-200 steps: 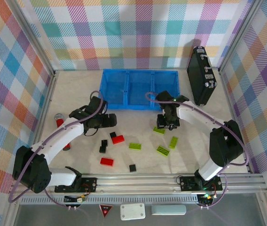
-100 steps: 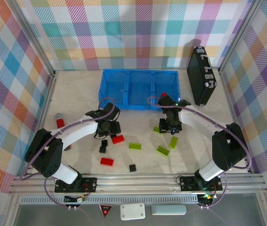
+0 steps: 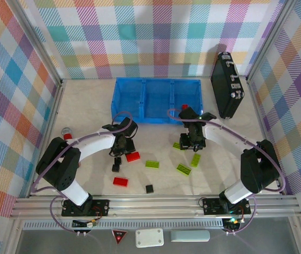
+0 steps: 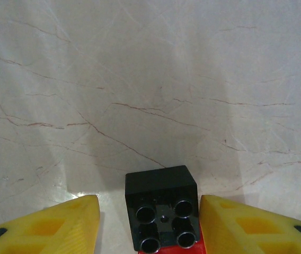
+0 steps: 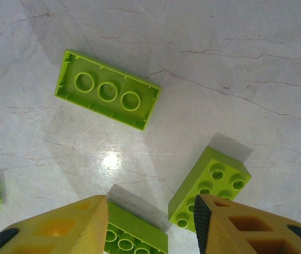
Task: Sort the legos into containers by color
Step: Pick up the lego from the center of the table.
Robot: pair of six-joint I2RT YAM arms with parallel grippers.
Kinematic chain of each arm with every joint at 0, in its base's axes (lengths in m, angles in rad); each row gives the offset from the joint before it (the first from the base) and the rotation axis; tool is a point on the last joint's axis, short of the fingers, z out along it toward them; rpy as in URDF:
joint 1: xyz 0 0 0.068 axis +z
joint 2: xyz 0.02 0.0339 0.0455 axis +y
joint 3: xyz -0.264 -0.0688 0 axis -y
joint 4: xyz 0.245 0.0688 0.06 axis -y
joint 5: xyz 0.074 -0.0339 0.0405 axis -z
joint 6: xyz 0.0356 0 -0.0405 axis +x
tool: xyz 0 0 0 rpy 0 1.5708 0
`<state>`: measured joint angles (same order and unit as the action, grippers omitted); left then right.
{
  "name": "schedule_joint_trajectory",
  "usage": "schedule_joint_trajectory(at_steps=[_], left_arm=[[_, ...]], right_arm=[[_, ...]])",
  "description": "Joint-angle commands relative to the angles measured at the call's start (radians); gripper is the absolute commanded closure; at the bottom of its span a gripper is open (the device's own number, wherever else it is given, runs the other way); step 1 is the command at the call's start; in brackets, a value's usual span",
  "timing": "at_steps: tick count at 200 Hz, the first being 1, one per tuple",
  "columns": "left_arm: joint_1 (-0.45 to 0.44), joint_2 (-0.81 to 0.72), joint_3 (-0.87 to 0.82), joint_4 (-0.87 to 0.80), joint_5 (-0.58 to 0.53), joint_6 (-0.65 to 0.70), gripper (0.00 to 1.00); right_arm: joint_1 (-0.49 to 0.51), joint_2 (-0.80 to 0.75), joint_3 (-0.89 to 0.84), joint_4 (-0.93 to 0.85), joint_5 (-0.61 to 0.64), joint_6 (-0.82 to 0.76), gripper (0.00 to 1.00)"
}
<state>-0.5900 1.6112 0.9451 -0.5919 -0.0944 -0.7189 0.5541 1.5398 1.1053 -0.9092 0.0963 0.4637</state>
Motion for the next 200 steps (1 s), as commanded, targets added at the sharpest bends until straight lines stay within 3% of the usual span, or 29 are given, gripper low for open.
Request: schedule_joint_trajectory(at_steps=[1, 123, 200], left_arm=[[-0.010, 0.020, 0.017, 0.013, 0.015, -0.022, 0.48], [-0.010, 0.052, 0.020, 0.033, 0.036, -0.013, 0.68], [-0.010, 0.011, 0.072, -0.010, 0.025, 0.017, 0.71]], right_arm=[[0.004, -0.030, -0.016, -0.020, 0.000, 0.002, 0.51], [0.004, -0.039, -0.028, -0.028, -0.004, 0.011, 0.51], [0.009, -0.045, -0.047, -0.002, -0.025, 0.028, 0.51]])
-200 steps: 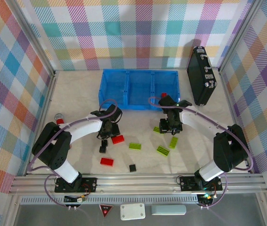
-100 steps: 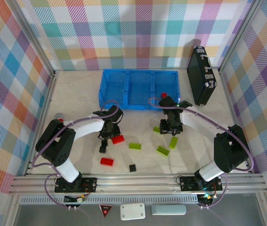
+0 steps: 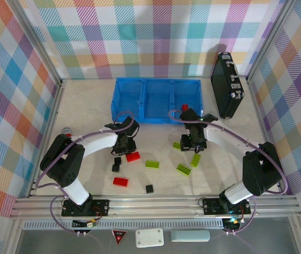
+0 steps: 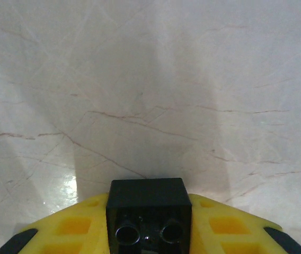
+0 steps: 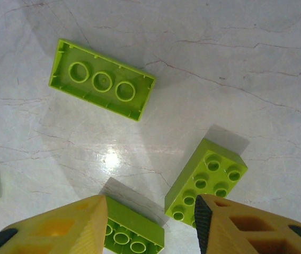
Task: Sort the legos into containers by color
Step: Pick up the lego from the center of the table, then place the lego in the container.
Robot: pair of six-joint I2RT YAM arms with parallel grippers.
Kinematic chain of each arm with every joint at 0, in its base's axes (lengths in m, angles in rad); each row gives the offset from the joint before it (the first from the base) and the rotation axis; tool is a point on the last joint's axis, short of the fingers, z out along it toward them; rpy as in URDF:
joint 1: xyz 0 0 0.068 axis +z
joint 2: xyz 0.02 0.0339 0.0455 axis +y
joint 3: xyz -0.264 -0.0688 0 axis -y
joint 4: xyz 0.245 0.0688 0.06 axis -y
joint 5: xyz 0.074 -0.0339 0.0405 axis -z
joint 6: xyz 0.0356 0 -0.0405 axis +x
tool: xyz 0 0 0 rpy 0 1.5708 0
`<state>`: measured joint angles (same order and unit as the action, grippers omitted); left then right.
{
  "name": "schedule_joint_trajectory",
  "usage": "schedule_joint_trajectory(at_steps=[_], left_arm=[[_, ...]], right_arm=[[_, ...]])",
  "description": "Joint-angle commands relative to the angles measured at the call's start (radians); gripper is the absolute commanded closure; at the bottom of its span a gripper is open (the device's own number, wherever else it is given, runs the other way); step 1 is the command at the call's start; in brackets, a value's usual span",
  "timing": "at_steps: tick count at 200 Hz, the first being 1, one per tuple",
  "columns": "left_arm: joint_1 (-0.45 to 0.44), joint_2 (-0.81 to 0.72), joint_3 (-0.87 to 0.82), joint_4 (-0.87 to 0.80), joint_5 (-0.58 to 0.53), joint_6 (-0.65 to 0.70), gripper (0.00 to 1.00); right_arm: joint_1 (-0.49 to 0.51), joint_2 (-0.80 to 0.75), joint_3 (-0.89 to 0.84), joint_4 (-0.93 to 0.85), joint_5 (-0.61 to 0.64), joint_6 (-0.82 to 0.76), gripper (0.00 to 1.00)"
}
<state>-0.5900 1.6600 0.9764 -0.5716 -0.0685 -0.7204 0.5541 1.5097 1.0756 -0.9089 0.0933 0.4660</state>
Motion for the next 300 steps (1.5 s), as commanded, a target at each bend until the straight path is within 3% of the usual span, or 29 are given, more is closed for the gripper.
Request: schedule_joint_trajectory(at_steps=[1, 86, 153, 234, 300], left_arm=[[-0.010, -0.039, 0.042, -0.032, -0.001, 0.018, 0.71], [-0.010, -0.085, 0.157, -0.083, 0.008, 0.073, 0.73], [-0.002, -0.026, 0.325, -0.143, -0.027, 0.150, 0.73], [0.133, 0.066, 0.486, -0.157, 0.010, 0.240, 0.74], [0.208, 0.187, 0.622, -0.167, -0.014, 0.391, 0.74]], right_arm=[[0.009, -0.014, -0.017, -0.003, -0.022, 0.025, 0.51], [0.104, 0.048, 0.028, 0.029, -0.041, 0.066, 0.51], [0.175, 0.090, 0.064, 0.038, -0.045, 0.093, 0.51], [0.256, 0.131, 0.090, 0.044, -0.043, 0.127, 0.51], [0.299, 0.160, 0.137, 0.024, -0.030, 0.137, 0.51]])
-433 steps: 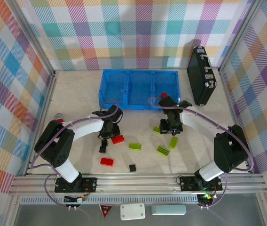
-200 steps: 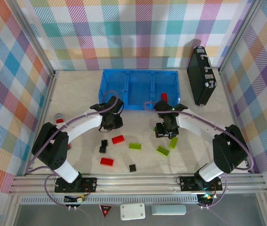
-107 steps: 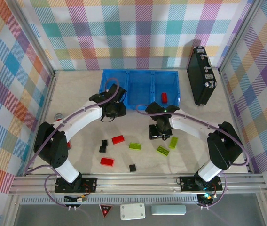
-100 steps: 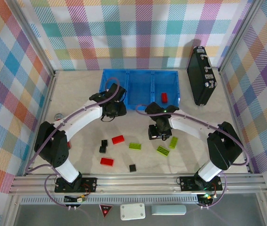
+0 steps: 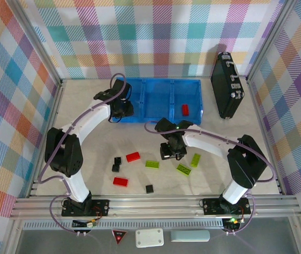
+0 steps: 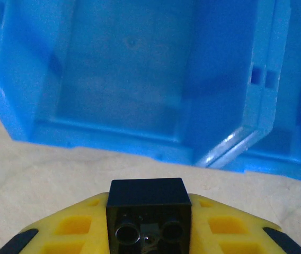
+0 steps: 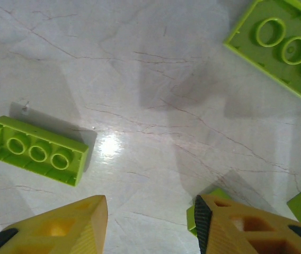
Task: Sort the legos into containers by color
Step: Place the lego in the container.
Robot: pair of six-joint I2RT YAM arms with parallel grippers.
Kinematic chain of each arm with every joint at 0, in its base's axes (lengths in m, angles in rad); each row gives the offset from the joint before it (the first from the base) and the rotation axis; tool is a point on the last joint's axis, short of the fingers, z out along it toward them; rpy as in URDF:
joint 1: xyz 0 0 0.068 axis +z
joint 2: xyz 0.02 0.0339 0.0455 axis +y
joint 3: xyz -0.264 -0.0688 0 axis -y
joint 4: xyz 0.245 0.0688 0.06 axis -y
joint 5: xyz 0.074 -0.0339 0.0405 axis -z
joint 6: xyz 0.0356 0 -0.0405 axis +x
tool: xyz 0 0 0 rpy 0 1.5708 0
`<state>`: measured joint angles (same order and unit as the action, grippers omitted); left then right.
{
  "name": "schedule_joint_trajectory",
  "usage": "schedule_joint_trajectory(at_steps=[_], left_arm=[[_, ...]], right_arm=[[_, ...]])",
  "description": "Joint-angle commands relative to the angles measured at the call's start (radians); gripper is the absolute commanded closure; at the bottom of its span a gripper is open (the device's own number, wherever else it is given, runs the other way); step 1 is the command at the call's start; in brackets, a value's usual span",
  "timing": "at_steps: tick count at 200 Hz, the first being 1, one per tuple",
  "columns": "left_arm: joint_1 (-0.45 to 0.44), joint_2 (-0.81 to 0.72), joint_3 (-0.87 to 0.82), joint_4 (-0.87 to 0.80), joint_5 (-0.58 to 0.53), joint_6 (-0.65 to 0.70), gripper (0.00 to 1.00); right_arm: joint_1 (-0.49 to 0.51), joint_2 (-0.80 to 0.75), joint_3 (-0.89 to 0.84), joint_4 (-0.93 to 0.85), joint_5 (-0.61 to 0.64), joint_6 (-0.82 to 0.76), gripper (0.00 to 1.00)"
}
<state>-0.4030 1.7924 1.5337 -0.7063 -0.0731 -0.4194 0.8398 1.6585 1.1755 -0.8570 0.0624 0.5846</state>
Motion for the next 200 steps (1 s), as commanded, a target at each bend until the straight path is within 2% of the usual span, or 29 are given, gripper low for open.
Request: schedule_joint_trajectory(at_steps=[1, 83, 142, 200], left_arm=[[0.023, 0.058, 0.069, -0.033, -0.008, 0.092, 0.74], [0.098, 0.317, 0.318, -0.116, 0.070, 0.178, 0.75], [0.107, 0.499, 0.500, -0.193, 0.103, 0.223, 0.74], [0.110, 0.583, 0.556, -0.208, 0.109, 0.223, 0.73]], right_arm=[[0.013, 0.012, 0.038, -0.028, 0.001, 0.017, 0.51], [0.019, 0.012, 0.078, -0.069, 0.035, 0.013, 0.51], [0.019, 0.022, 0.087, -0.080, 0.046, 0.019, 0.51], [0.019, 0.011, 0.068, -0.087, 0.063, 0.029, 0.51]])
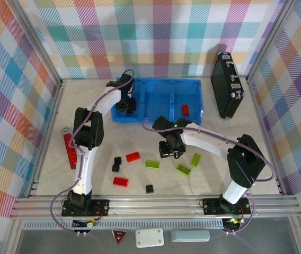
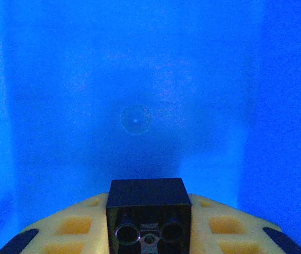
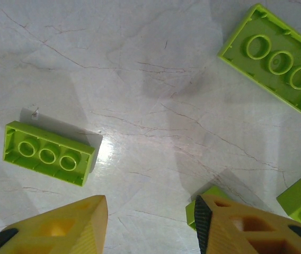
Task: Sort the legos into containers by color
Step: Place the lego in the container.
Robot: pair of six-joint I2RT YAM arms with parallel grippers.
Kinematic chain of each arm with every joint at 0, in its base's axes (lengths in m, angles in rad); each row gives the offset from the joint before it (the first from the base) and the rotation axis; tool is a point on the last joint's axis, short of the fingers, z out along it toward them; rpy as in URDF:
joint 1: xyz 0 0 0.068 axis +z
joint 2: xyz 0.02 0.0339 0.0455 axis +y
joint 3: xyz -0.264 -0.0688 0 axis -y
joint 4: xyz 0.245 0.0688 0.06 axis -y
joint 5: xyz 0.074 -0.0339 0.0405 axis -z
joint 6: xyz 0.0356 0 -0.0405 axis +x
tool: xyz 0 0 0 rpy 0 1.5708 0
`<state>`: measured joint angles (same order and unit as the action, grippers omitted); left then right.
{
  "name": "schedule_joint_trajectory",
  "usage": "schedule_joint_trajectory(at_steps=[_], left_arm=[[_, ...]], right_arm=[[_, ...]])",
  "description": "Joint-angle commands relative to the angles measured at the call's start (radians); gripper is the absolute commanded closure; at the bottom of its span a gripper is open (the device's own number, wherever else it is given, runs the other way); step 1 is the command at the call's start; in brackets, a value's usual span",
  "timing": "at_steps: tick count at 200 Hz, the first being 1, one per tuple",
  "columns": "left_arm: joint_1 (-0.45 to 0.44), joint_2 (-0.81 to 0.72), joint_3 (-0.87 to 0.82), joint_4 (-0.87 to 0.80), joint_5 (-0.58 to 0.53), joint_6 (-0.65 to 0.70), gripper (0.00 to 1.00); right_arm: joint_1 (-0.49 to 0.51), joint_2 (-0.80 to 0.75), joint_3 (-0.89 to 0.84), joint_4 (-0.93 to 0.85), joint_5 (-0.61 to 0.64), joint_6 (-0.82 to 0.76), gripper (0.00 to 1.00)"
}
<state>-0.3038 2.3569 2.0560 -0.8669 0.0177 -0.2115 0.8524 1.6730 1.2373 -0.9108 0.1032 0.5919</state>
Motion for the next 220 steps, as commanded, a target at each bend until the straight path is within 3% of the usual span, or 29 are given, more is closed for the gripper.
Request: schedule_joint_trajectory(at_steps=[1, 176, 220], left_arm=[[0.011, 0.019, 0.035, -0.047, 0.019, 0.015, 0.73], [0.011, -0.042, 0.019, -0.063, 0.060, 0.004, 0.56], [0.009, -0.081, 0.015, -0.070, 0.065, -0.002, 0.55]], right_arm=[[0.007, -0.005, 0.006, -0.033, 0.022, 0.023, 0.51], [0.007, -0.043, -0.006, -0.033, 0.027, 0.026, 0.51], [0.007, -0.053, -0.013, -0.031, 0.032, 0.027, 0.51]])
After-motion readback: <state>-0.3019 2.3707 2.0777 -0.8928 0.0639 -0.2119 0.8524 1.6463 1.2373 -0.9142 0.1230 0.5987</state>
